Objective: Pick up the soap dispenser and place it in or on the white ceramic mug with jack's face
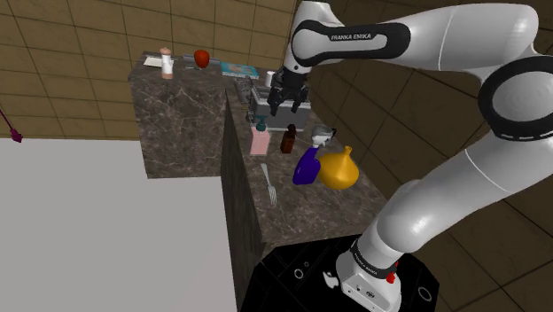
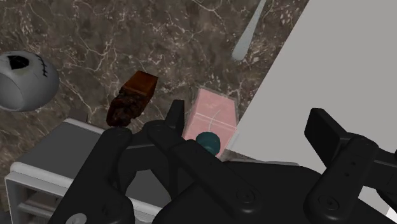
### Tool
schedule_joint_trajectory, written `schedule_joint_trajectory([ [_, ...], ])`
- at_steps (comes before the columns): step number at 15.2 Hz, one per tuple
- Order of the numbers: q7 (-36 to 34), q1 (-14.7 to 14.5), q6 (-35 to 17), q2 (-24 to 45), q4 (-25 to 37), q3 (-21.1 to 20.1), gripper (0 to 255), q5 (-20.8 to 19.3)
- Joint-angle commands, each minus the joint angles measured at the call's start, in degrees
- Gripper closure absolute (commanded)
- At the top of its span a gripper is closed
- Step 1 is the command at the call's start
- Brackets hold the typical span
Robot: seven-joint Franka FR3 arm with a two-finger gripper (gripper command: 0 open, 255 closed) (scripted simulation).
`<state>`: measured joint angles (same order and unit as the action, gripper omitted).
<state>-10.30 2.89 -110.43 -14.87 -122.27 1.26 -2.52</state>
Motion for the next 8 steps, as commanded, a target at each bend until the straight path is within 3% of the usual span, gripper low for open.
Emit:
schedule_joint_trajectory([
  [1,-0.9,0.3,-1.7,4.7,2.8,0.0,0,-0.6],
  [8,-3.7,1.1,-4.4,20.2,15.1,0.4,0,-2.9],
])
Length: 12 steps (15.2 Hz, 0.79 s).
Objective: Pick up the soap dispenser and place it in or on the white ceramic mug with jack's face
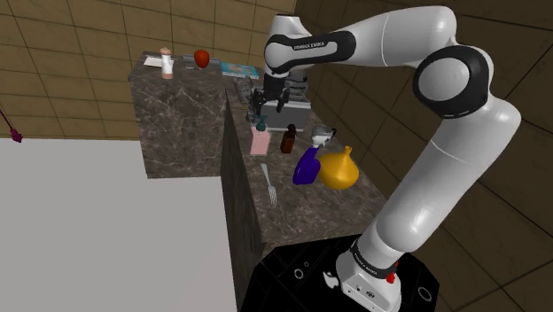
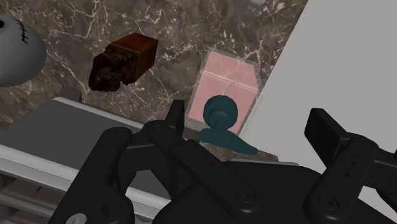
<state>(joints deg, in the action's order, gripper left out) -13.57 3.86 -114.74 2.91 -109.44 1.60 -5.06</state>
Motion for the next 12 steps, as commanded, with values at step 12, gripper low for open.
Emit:
schedule_joint_trajectory([
  [12,-1.8,0.7,-5.2,14.0,8.4,0.9,0,-1.5],
])
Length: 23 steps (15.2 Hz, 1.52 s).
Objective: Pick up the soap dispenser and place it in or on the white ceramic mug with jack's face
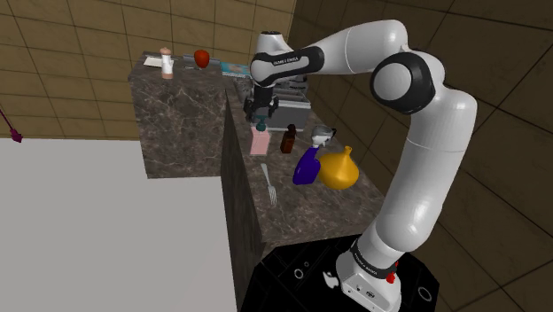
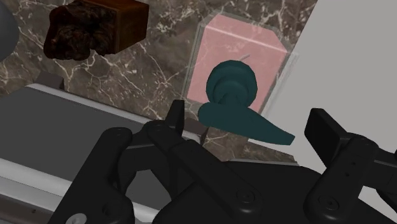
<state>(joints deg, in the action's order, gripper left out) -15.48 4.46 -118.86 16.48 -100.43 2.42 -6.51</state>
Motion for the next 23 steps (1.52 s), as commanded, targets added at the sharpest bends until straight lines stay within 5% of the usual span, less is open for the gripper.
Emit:
schedule_joint_trajectory([
  [1,0.1,0.1,-1.1,0.4,-0.6,0.1,0,0.0],
  [8,0.1,0.1,-1.1,0.4,-0.6,0.1,0,0.0],
  [9,0.1,0.1,-1.1,0.4,-0.6,0.1,255,0.0],
  [23,0.4,0.1,2.4,-0.8,1.7,0.0,255,0.1],
])
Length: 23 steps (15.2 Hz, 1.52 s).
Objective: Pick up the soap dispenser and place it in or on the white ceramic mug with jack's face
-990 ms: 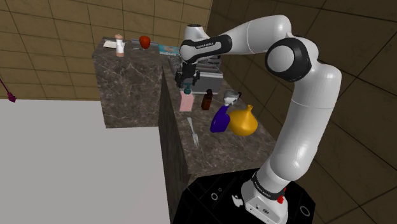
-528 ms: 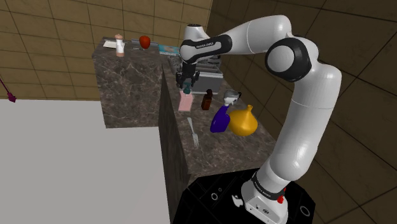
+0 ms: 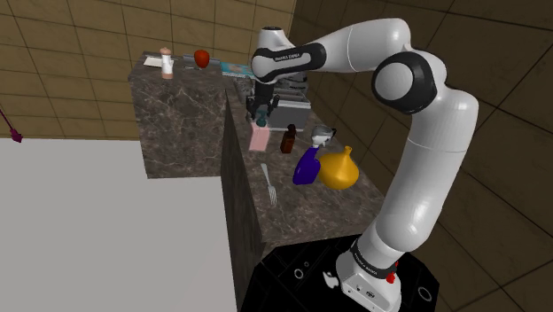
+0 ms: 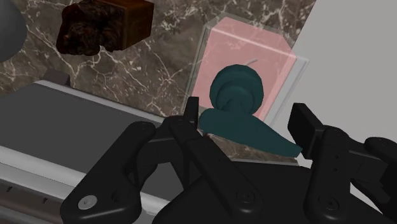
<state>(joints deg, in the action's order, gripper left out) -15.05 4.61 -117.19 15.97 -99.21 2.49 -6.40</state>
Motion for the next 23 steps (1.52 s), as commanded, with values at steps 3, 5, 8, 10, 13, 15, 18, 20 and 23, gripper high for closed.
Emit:
schedule_joint_trajectory([
  [3,0.2,-0.1,2.8,-0.8,2.0,0.0,255,0.1],
  [5,0.4,-0.1,4.2,-1.1,3.1,0.0,255,0.1],
  [8,0.6,-0.1,6.4,-1.6,4.8,-0.1,255,0.2],
  [10,0.7,-0.1,7.8,-1.8,6.1,-0.1,255,0.3],
  [13,1.0,-0.1,10.0,-2.0,8.1,-0.1,255,0.3],
  [15,1.1,-0.1,11.5,-2.1,9.5,-0.1,255,0.4],
  [18,1.3,-0.1,13.8,-2.1,11.8,-0.1,255,0.4],
  [20,1.5,-0.2,15.4,-2.0,13.4,-0.1,255,0.5],
  [23,1.7,-0.2,17.8,-1.8,16.0,-0.1,255,0.5],
])
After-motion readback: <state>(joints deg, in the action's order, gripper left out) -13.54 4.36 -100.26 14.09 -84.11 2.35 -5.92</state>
